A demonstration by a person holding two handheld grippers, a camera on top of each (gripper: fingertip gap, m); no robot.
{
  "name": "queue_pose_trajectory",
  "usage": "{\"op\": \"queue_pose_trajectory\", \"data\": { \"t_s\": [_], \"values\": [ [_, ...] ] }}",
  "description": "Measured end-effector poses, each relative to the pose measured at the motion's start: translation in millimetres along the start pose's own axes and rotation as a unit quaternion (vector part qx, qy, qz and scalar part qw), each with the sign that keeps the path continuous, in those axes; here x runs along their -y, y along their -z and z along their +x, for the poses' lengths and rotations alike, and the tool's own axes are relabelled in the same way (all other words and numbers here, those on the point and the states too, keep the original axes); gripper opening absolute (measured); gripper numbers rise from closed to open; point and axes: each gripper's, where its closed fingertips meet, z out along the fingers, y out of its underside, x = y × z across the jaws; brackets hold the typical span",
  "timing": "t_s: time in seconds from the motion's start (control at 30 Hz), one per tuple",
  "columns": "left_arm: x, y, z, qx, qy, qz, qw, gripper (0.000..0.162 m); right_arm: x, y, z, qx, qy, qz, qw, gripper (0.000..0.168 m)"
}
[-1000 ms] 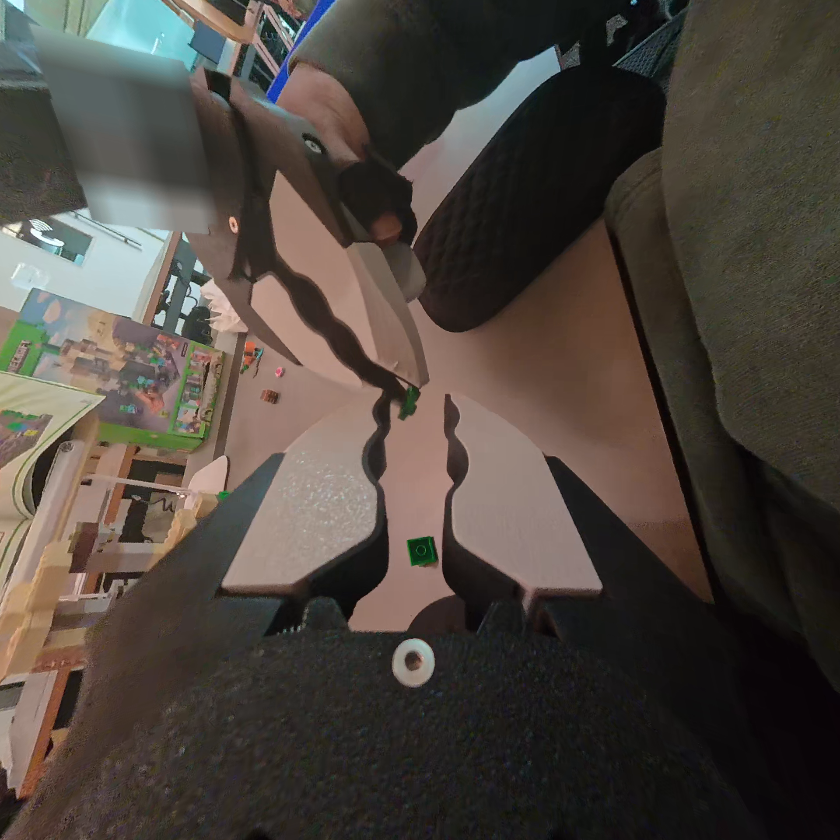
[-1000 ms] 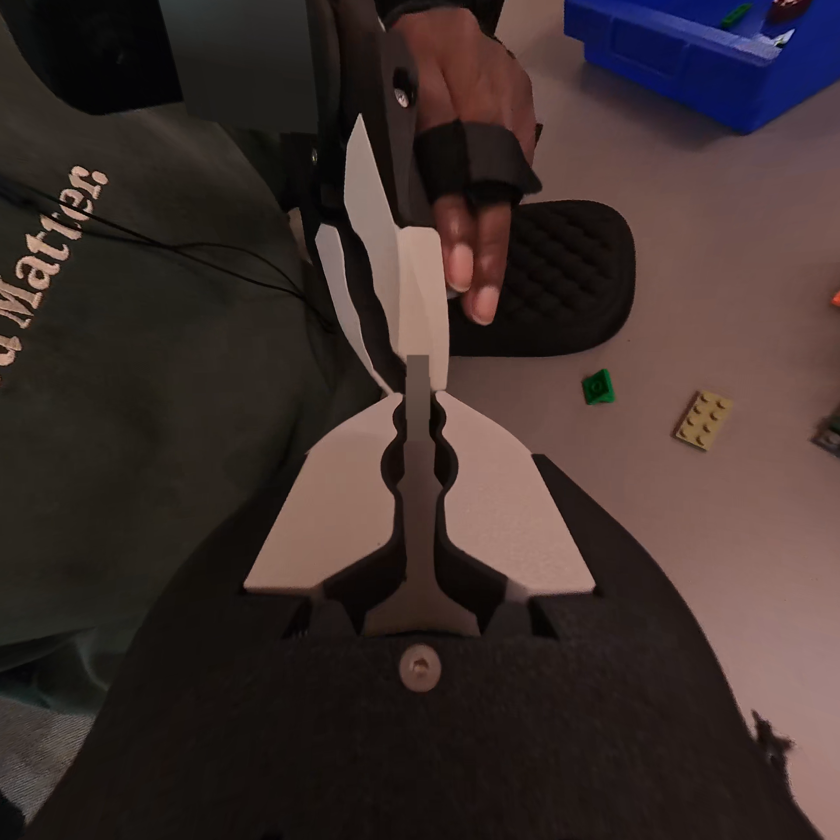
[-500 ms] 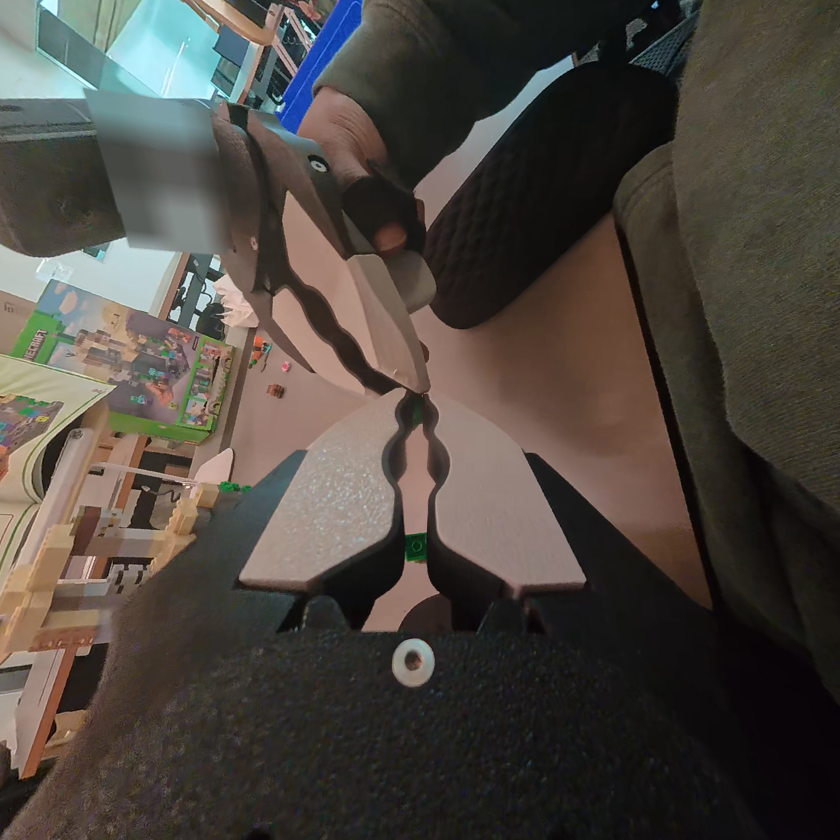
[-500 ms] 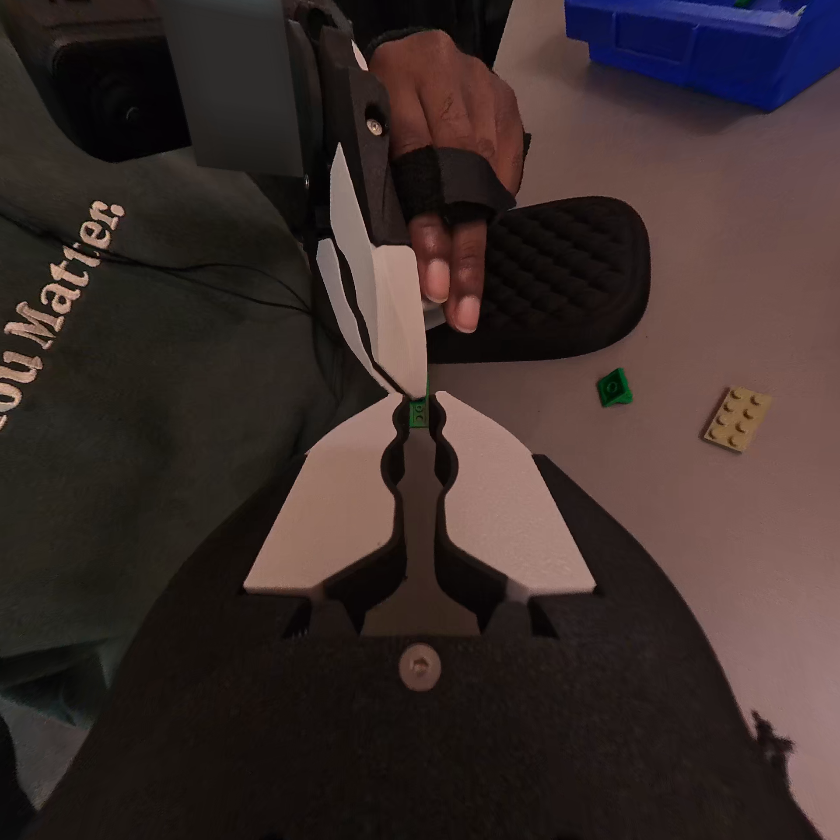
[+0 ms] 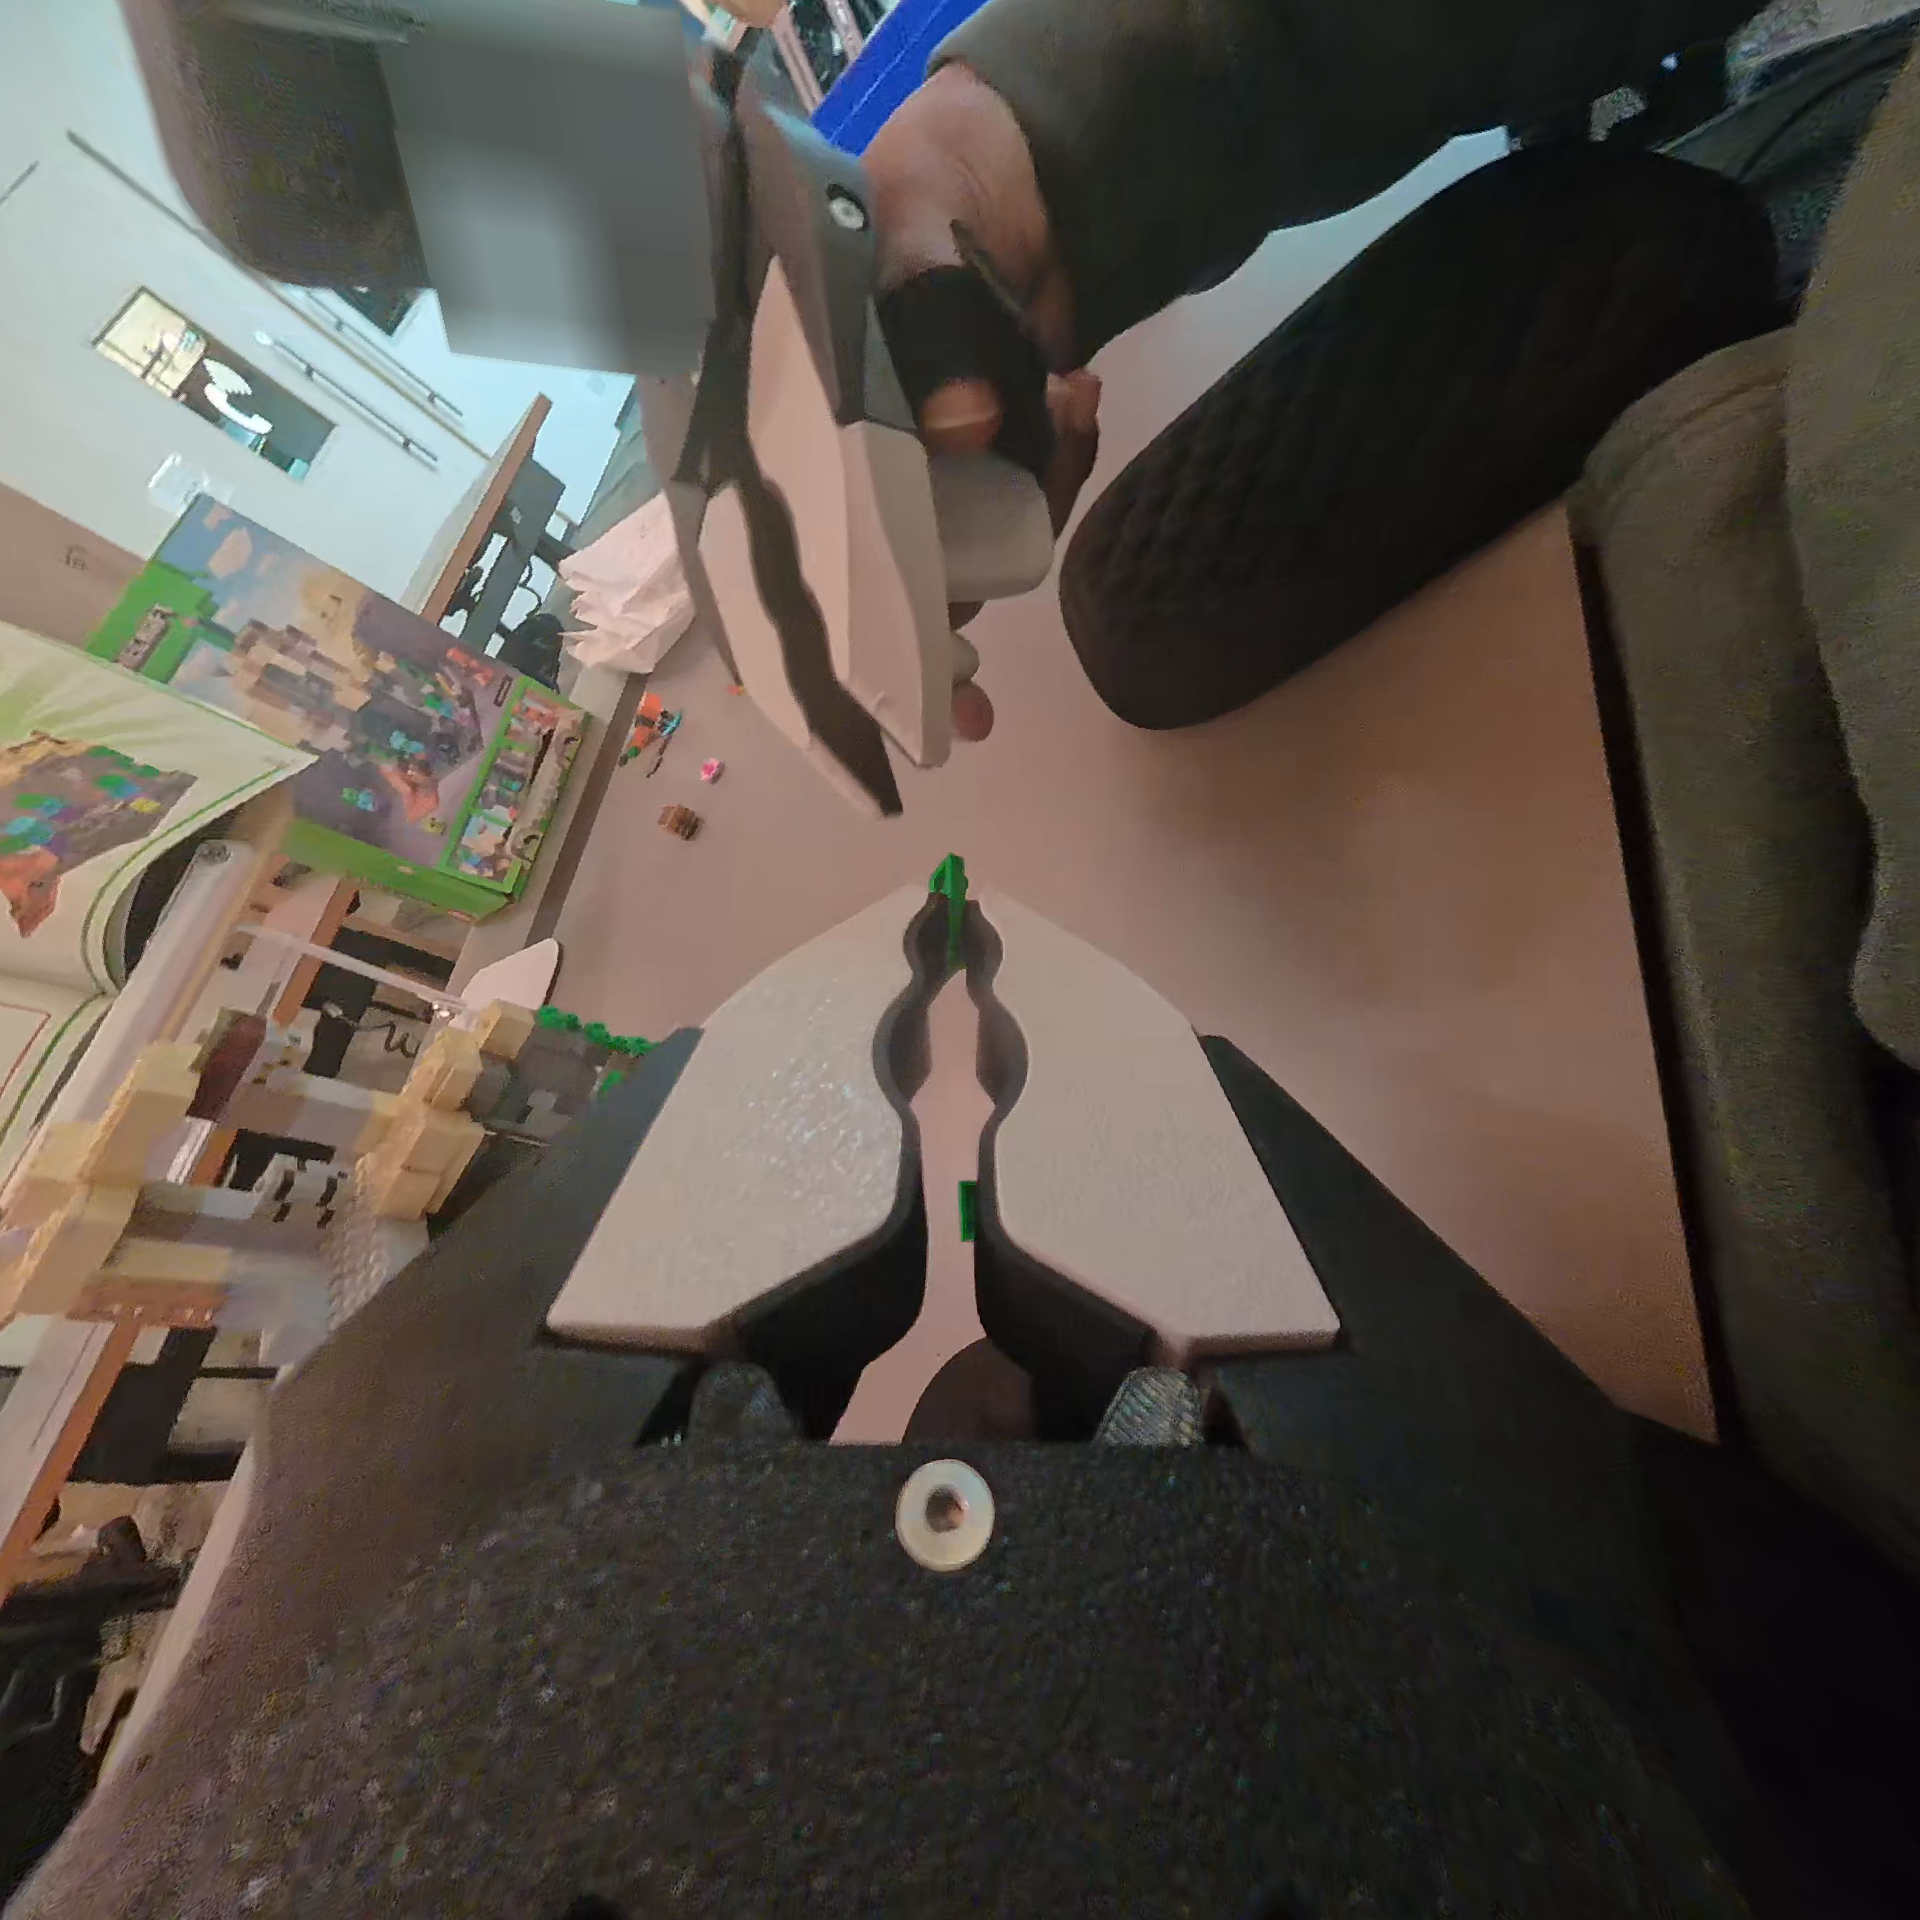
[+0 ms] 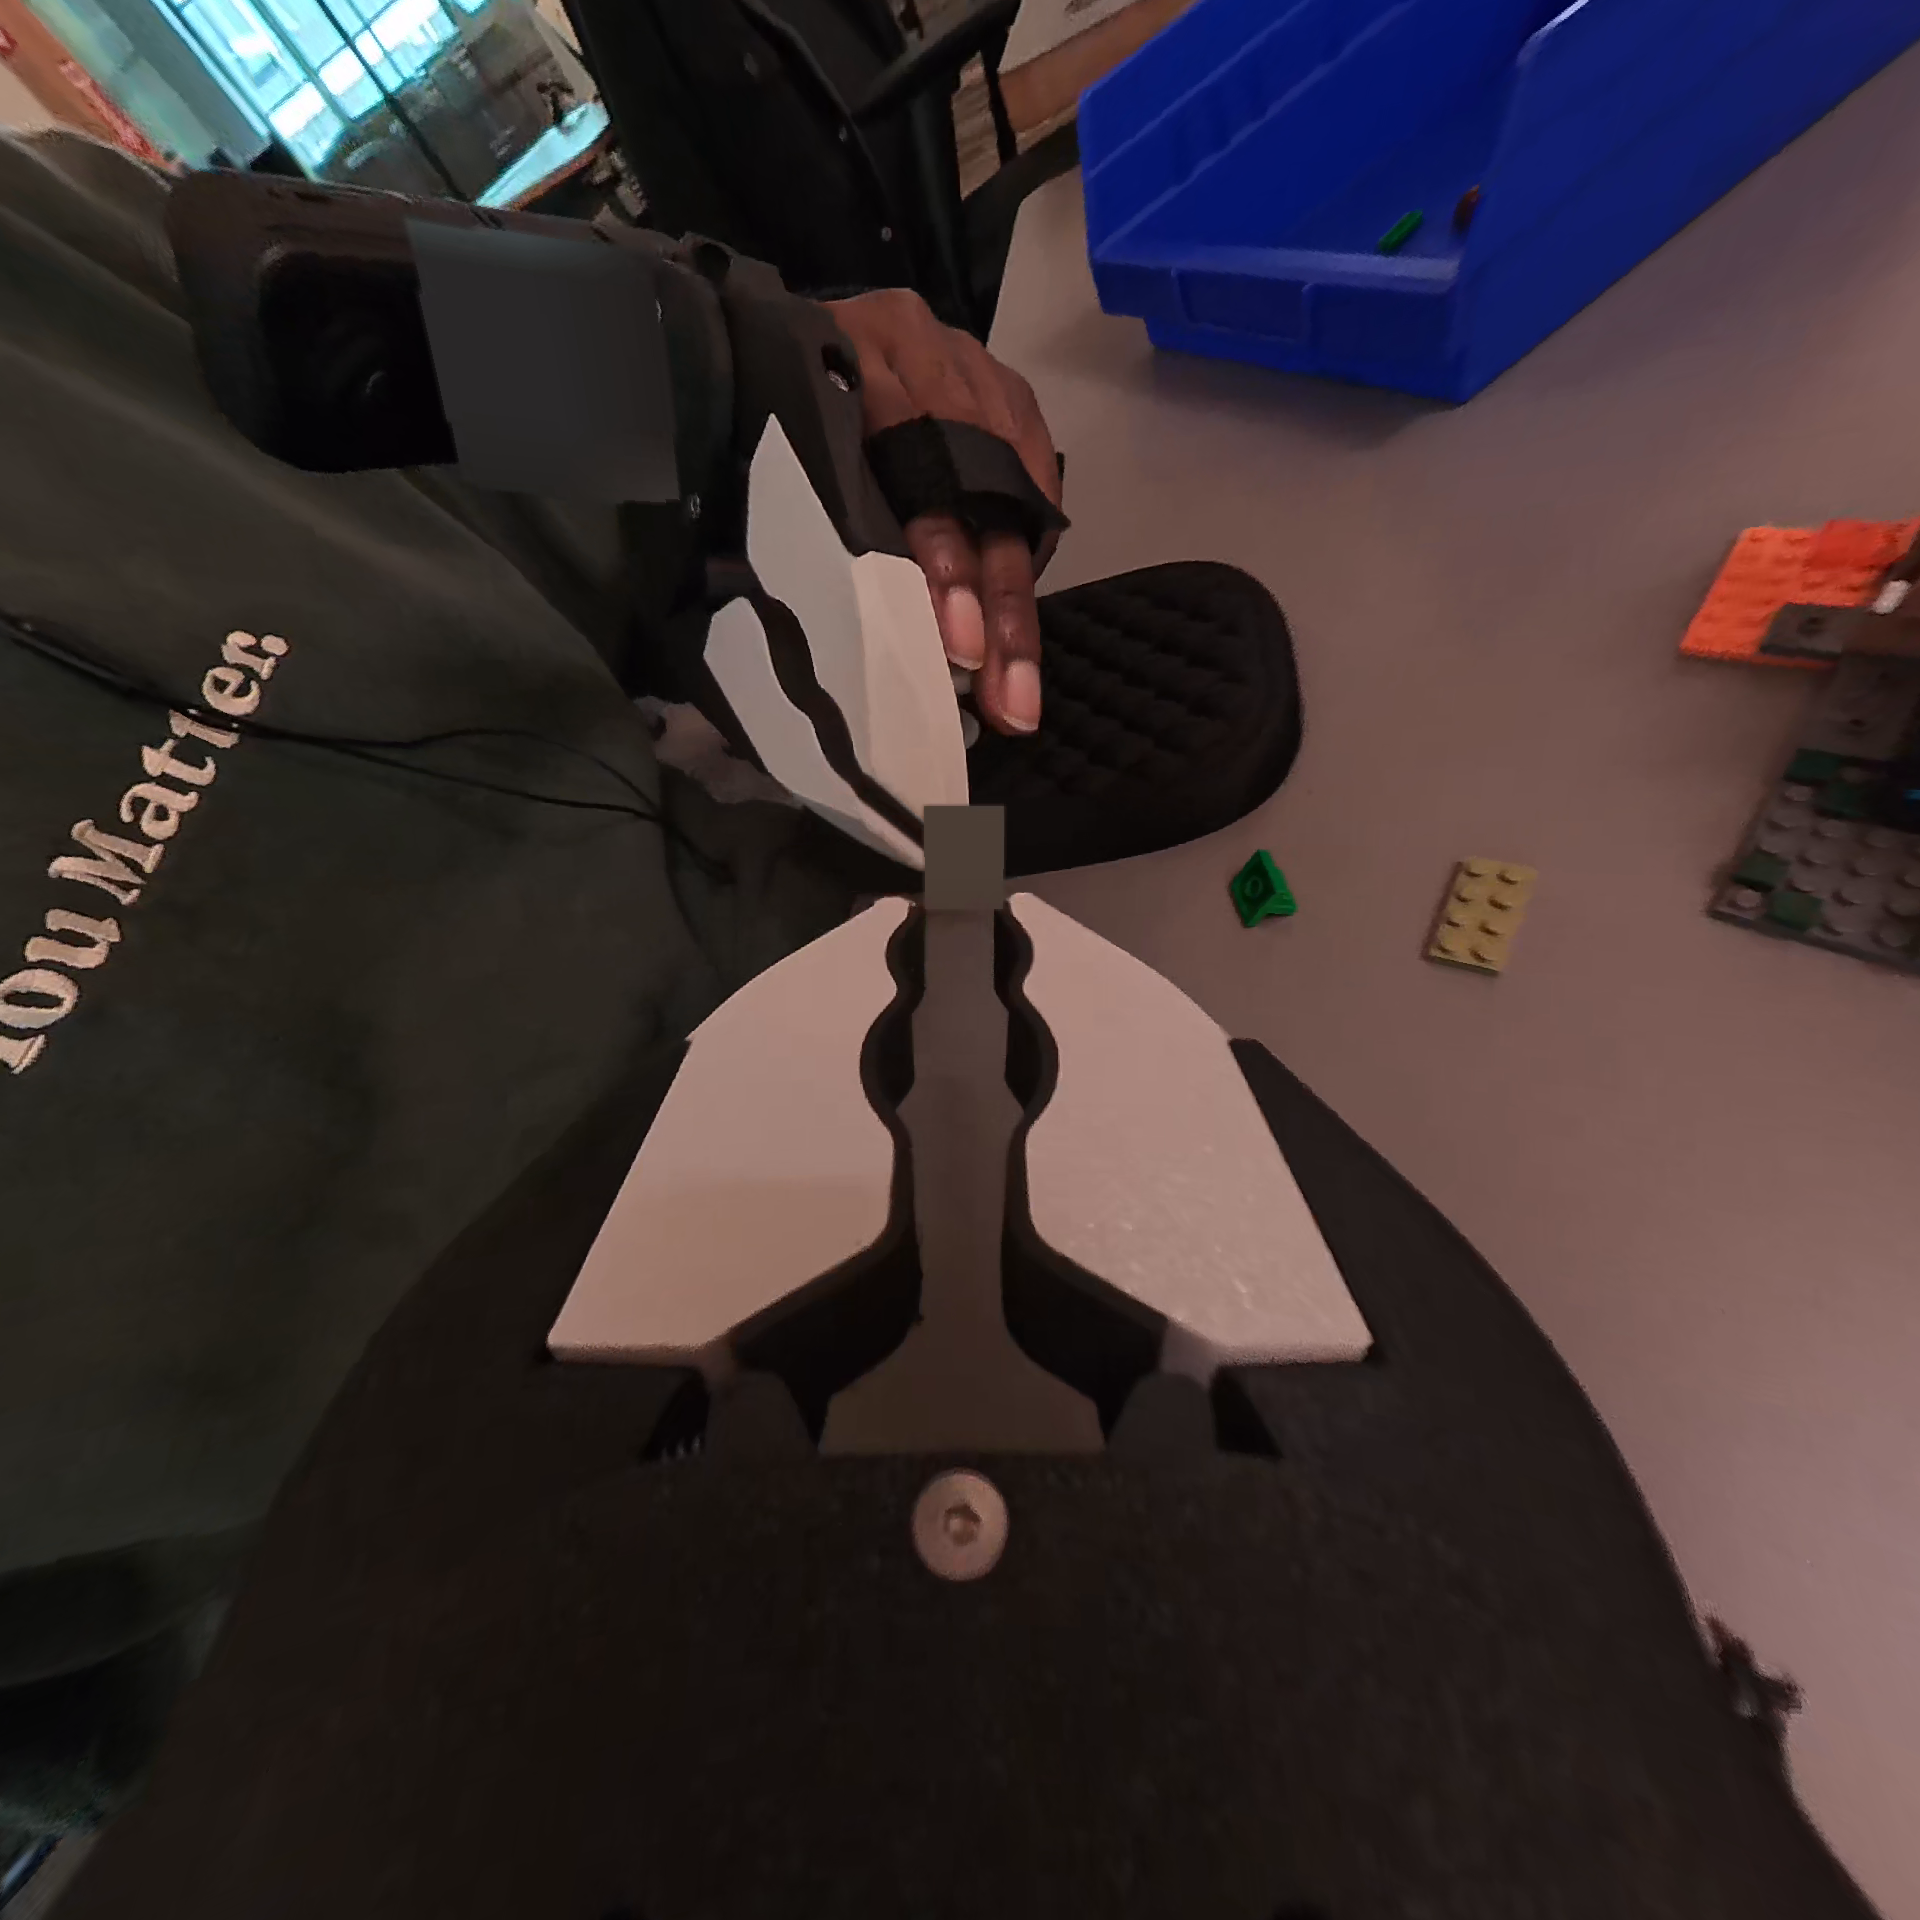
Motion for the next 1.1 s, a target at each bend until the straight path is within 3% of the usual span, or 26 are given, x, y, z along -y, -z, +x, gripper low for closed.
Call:
{"op": "queue_pose_trajectory", "data": {
  "t_s": [0.27, 0.4, 0.53, 0.67, 0.83, 1.1],
  "values": [
    [-16.0, 11.3, -27.6, 0.043, 0.049, -0.023, 0.998, 0.003, -4.3, 51.3, 25.5, -0.096, -0.021, 0.053, 0.994, 0.018],
    [-35.3, 34.9, -61.4, 0.107, 0.067, -0.059, 0.99, 0.003, -18.7, 101.5, 53.1, -0.214, -0.039, 0.066, 0.974, 0.02],
    [-73.4, 87.7, -114.5, 0.212, 0.105, -0.122, 0.964, 0.003, -55.1, 181.4, 89.1, -0.394, -0.074, 0.03, 0.916, 0.021],
    [-132.4, 158.5, -157.6, 0.319, 0.163, -0.231, 0.904, 0.003, -116.8, 254.2, 112.5, -0.534, -0.115, -0.071, 0.834, 0.023],
    [-199.8, 195.2, -153.8, 0.333, 0.269, -0.324, 0.844, 0.003, -164.1, 259.0, 124.3, -0.533, -0.177, -0.109, 0.82, 0.029],
    [-240.9, 193.3, -129.4, 0.307, 0.294, -0.399, 0.813, 0.01, -166.9, 255.5, 147.9, -0.524, -0.216, -0.105, 0.817, 0.033]
  ]
}}
